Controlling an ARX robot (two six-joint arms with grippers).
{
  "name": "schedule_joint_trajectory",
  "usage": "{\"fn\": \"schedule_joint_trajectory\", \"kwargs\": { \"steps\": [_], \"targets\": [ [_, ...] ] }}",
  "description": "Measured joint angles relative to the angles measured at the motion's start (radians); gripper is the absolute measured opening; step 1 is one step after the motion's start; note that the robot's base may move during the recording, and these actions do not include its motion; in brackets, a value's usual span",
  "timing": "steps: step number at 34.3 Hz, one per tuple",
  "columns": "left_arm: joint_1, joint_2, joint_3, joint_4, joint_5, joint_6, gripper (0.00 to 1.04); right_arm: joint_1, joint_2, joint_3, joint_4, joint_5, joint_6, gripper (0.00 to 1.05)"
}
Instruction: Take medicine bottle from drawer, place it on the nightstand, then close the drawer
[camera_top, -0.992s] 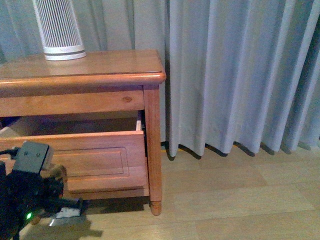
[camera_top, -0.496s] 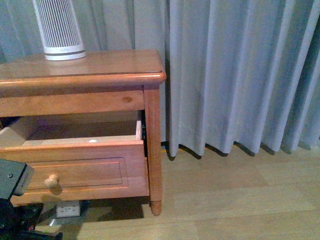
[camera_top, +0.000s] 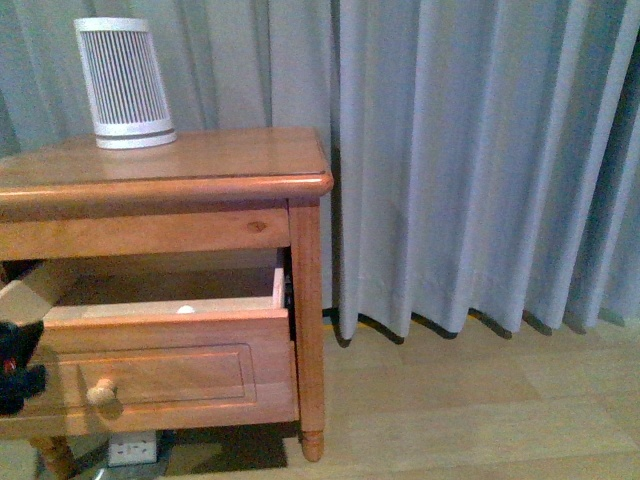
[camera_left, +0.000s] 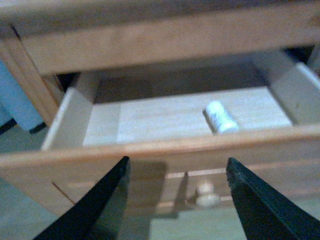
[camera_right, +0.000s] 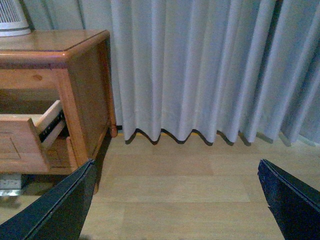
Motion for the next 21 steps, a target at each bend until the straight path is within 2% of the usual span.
{"fn": "schedule_joint_trajectory", "kwargs": {
  "steps": [6, 10, 16, 21],
  "targets": [
    [0.004, -0.330, 0.001, -0.168, 0.066, -0.029, 0.98, 0.000, 0.000, 0.000, 0.000, 0.000, 0.000, 0.98],
    [-0.026, -0.592, -0.048, -0.322, 0.083, -0.040, 0.98, 0.000, 0.000, 0.000, 0.000, 0.000, 0.000, 0.98],
    [-0.064, -1.085, -0.106, -0.696, 0.076, -0.084, 0.98, 0.000, 0.000, 0.000, 0.000, 0.000, 0.000, 0.98],
    [-0.064, -1.315, -0.134, -0.875, 0.039, -0.100, 0.98, 0.000, 0.000, 0.000, 0.000, 0.000, 0.000, 0.98]
  ]
}}
